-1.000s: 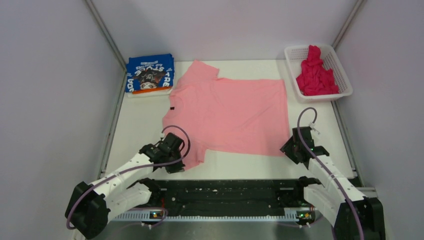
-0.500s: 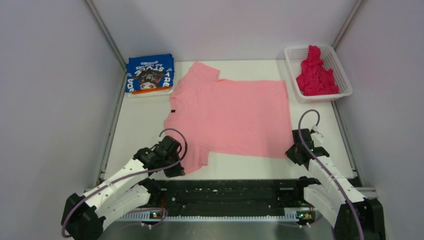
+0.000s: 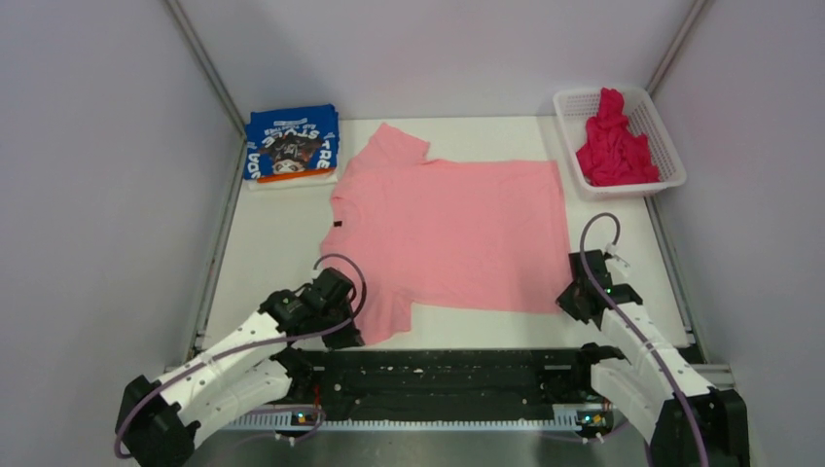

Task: Fold and stack the t-shirts
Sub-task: Fold the flattened tshirt in 1/3 of the way

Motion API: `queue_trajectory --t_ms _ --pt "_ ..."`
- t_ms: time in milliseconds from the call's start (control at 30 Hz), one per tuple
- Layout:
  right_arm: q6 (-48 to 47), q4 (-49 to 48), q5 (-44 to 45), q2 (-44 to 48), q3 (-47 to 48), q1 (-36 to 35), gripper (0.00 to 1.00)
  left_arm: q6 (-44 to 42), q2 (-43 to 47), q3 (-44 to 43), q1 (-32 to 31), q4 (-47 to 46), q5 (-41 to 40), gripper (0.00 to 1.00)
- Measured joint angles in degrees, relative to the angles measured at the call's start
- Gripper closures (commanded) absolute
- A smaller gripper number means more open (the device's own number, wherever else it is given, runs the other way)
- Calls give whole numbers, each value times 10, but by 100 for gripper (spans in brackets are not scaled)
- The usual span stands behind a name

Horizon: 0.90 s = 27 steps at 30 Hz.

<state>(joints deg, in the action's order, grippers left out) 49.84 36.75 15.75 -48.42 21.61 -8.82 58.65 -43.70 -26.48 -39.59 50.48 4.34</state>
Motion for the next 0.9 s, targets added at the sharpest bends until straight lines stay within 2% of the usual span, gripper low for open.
queue_trajectory --t_ms 167,433,600,900 --pt "-24 0 -24 -17 38 0 100 -33 -107 -83 -1 -29 -24 100" --pt "-57 -48 -73 -101 105 2 100 -94 -213 -238 15 -74 -107 100" --pt "-74 -59 -82 -164 169 11 100 -124 -287 -312 55 -83 -128 100" --pt "-94 -72 -87 -253 250 33 100 -171 -391 -420 145 -90 -116 100"
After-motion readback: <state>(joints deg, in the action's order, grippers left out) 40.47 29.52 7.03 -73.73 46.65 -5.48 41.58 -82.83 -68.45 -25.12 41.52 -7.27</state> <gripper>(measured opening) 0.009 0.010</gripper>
